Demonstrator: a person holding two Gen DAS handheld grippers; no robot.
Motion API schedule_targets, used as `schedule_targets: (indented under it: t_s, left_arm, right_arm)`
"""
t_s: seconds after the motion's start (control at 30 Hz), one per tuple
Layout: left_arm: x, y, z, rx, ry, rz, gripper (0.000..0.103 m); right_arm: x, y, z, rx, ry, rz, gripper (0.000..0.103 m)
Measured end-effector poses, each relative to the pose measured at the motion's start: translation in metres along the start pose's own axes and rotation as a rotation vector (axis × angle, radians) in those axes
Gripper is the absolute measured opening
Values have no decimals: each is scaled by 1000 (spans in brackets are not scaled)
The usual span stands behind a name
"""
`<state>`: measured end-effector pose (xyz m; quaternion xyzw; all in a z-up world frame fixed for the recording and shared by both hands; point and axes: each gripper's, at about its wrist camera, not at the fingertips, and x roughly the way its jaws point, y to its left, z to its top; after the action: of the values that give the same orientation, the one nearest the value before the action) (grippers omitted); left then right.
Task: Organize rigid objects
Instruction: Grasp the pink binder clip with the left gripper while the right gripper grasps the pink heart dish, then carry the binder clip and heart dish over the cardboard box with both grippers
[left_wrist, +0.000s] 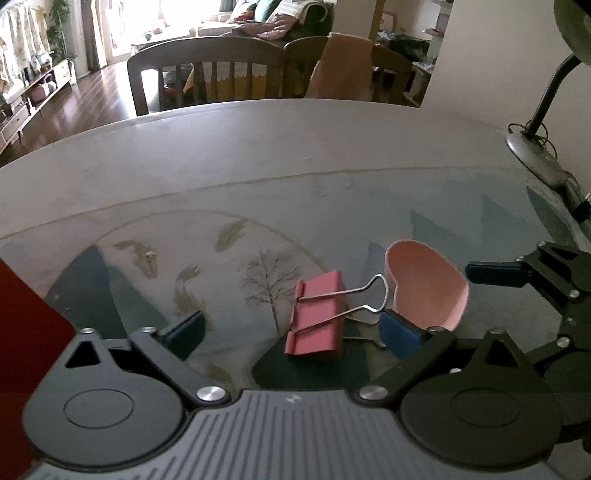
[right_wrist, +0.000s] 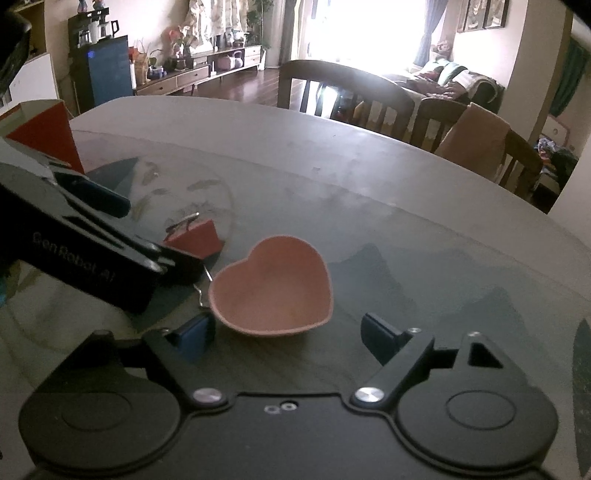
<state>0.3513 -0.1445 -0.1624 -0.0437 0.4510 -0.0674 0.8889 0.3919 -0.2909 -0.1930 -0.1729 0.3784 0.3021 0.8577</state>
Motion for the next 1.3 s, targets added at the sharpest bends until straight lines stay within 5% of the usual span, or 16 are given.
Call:
schedule_targets:
  t_s: [0.07,0.2,0.37,0.47,0.83,1.3]
  left_arm:
    - [3,-1,0,2,6,-9,78]
    - [5,-3,0,10,-4,-23,69]
    - [6,-9,3,33,-6,-47,41]
    - [9,-13,6,50,1,-26,33]
    - [-2,-8,3,-2,9,-48,31]
    - [-67,-2,-12,-64,-12,-69,31]
  right_arm:
    - [2,-1,2,0,-7,3,83]
    - [4,-2,5,7,-17,11,78]
    - [3,-2,4,13,-26,21,69]
    - [2,-3,5,17,-27,12,68]
    - [-19,-1,-2,66,-10,-4,68]
    - [-90,21,-3,90,-21,22,68]
